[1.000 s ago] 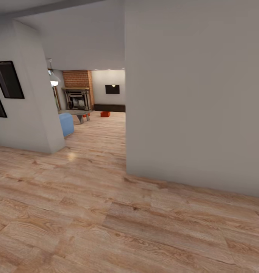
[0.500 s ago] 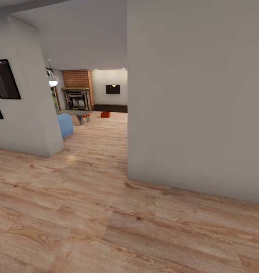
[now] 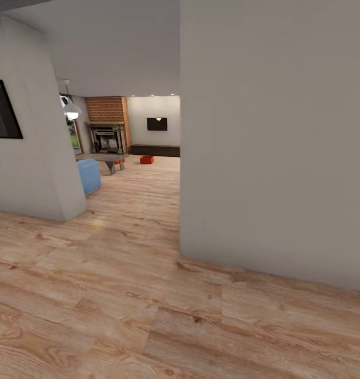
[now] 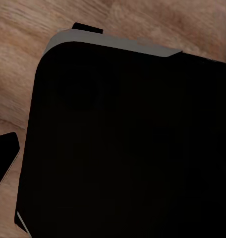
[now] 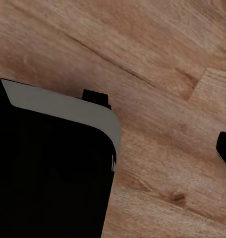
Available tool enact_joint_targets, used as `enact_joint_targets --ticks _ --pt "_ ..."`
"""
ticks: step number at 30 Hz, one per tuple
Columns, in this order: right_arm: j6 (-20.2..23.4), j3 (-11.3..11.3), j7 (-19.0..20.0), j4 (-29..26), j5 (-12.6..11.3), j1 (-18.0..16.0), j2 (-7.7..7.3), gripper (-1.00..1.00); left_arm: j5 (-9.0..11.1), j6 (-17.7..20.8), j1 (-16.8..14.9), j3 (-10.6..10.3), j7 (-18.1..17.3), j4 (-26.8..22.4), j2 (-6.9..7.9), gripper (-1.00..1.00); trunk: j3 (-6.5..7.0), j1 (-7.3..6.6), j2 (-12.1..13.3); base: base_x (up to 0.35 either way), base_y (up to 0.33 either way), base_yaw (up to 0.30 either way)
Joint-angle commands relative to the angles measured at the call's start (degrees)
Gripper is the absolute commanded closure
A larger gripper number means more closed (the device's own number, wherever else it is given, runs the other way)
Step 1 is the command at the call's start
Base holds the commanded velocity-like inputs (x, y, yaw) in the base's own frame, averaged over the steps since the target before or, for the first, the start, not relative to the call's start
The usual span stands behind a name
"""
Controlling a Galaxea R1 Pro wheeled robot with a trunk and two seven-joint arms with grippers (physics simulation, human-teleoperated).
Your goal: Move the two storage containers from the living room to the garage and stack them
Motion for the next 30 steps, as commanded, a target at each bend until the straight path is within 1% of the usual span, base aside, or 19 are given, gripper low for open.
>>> enact_joint_targets --ticks 1,6,10,30 --pt "-0.3 0.3 -0.2 0.2 0.0 -0.1 0.06 -1.0 0.2 -0.1 0.0 0.1 0.0 0.0 -0.02 -1.0 -0.05 0.03 0.0 0.324 0.072 0.0" --pt "-0.2 0.3 -0.2 0.2 0.0 -0.1 0.14 -1.0 0.2 -0.1 0.0 0.1 0.0 0.0 -0.02 -1.0 -0.05 0.03 0.0 0.324 0.072 0.001" --pt "-0.2 0.3 -0.2 0.2 0.1 -0.1 -0.09 -1.0 0.2 -0.1 0.0 0.1 0.1 0.0 -0.02 -1.0 -0.05 0.03 0.0 0.324 0.072 0.1" --pt "-0.2 0.4 -0.2 0.2 0.1 -0.1 -0.23 -1.0 0.2 -0.1 0.0 0.1 0.1 0.0 -0.02 -1.0 -0.05 0.03 0.0 0.324 0.072 0.257"
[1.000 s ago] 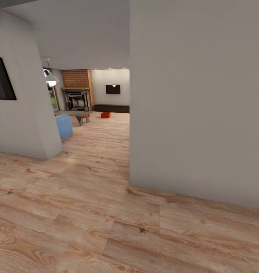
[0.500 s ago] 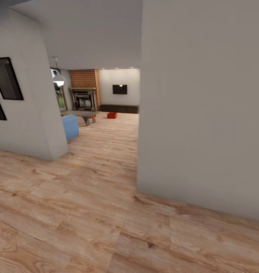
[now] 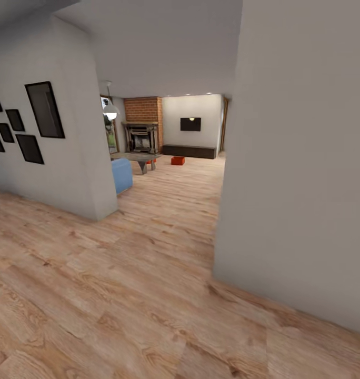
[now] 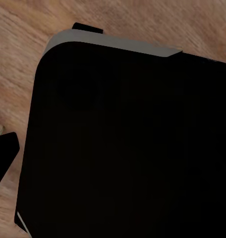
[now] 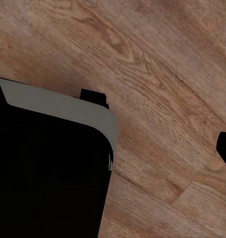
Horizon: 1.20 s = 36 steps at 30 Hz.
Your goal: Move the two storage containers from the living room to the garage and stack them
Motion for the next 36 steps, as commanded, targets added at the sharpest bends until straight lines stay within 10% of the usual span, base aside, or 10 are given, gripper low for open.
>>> enact_joint_targets --ticks 1,36 --pt "-0.3 0.3 -0.2 0.2 0.0 -0.1 0.01 -1.0 0.2 -0.1 0.0 0.1 0.0 0.0 -0.02 -1.0 -0.05 0.03 0.0 0.324 0.072 0.268" --pt "-0.4 0.2 -0.2 0.2 0.1 -0.1 -0.06 -1.0 0.2 -0.1 0.0 0.2 0.0 0.0 -0.02 -1.0 -0.05 0.03 0.0 0.324 0.072 0.189"
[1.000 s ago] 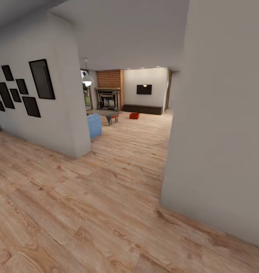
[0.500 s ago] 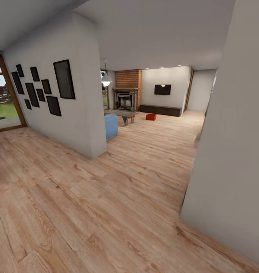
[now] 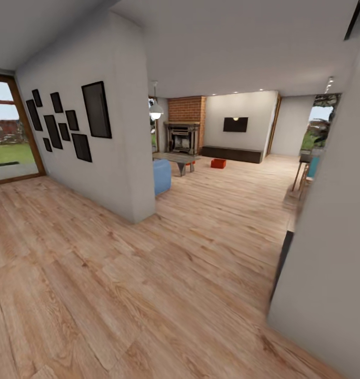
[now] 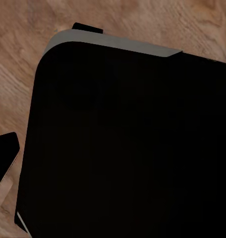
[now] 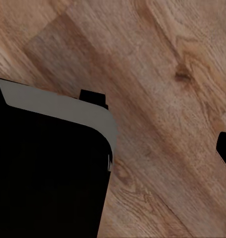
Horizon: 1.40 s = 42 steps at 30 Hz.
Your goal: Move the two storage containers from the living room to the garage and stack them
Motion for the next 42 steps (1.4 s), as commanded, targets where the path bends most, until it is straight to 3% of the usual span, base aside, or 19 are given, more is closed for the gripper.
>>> enact_joint_targets --ticks 1,42 --pt "-0.3 0.3 -0.2 0.2 0.0 -0.1 0.01 -1.0 0.2 -0.1 0.0 0.1 0.0 0.0 -0.02 -1.0 -0.05 0.03 0.0 0.324 0.072 0.001" --pt "-0.1 0.4 -0.6 0.2 -0.1 -0.1 -0.09 -1.0 0.2 0.2 0.0 0.0 0.1 0.0 -0.02 -1.0 -0.05 0.03 0.0 0.324 0.037 0.0"
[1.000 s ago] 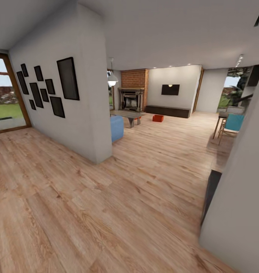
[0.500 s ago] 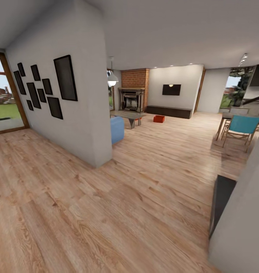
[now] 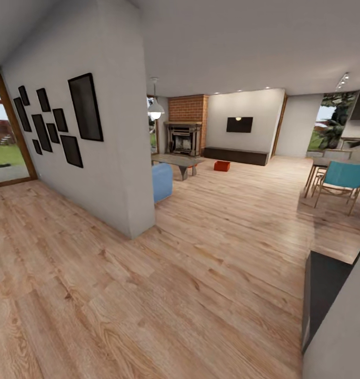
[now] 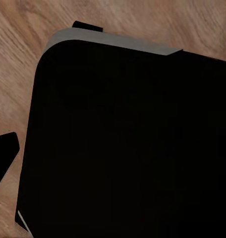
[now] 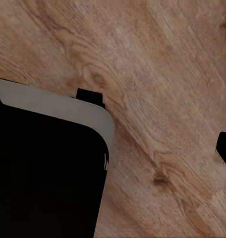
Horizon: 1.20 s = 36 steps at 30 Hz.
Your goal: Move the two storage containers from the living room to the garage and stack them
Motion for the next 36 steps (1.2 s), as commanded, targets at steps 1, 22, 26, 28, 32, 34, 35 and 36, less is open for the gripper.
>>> enact_joint_targets --ticks 1,22,26,28,32,34,35,36 --pt "-0.3 0.3 -0.2 0.2 0.0 -0.1 0.02 -1.0 0.2 -0.1 0.0 0.1 0.0 0.0 -0.02 -1.0 -0.05 0.03 0.0 0.324 0.0 0.0" --pt "-0.2 0.3 -0.1 0.2 0.1 -0.1 0.03 -1.0 0.2 -0.3 0.0 0.2 0.0 0.0 -0.02 -1.0 -0.05 0.03 0.0 0.324 0.0 -0.163" --pt "-0.2 0.4 -0.1 0.2 0.1 -0.1 0.03 -1.0 0.2 -0.5 0.0 0.2 0.0 0.0 -0.02 -1.0 -0.05 0.03 0.0 0.325 0.0 -0.241" --pt "-0.2 0.4 -0.1 0.2 0.1 -0.1 0.03 -1.0 0.2 -0.5 0.0 0.3 0.0 0.0 -0.02 -1.0 -0.05 0.03 0.0 0.325 0.0 -0.241" --pt "-0.2 0.4 -0.1 0.2 0.1 -0.1 0.03 -1.0 0.2 -0.6 0.0 0.3 0.0 0.0 -0.02 -1.0 -0.05 0.03 0.0 0.324 0.0 -0.241" --pt "-0.2 0.4 -0.1 0.2 0.1 -0.1 0.03 -1.0 0.2 -0.6 0.0 0.3 0.0 0.0 -0.02 -1.0 -0.05 0.03 0.0 0.324 0.0 -0.241" --pt "-0.2 0.4 -0.1 0.2 0.1 -0.1 0.01 -1.0 0.2 -0.6 0.0 0.2 0.0 0.0 -0.02 -1.0 -0.05 0.03 0.0 0.324 0.0 -0.241" --pt "-0.2 0.4 -0.1 0.2 0.1 -0.1 0.02 -1.0 0.2 -0.6 0.0 0.2 0.0 0.0 -0.02 -1.0 -0.05 0.03 0.0 0.324 0.0 -0.241"
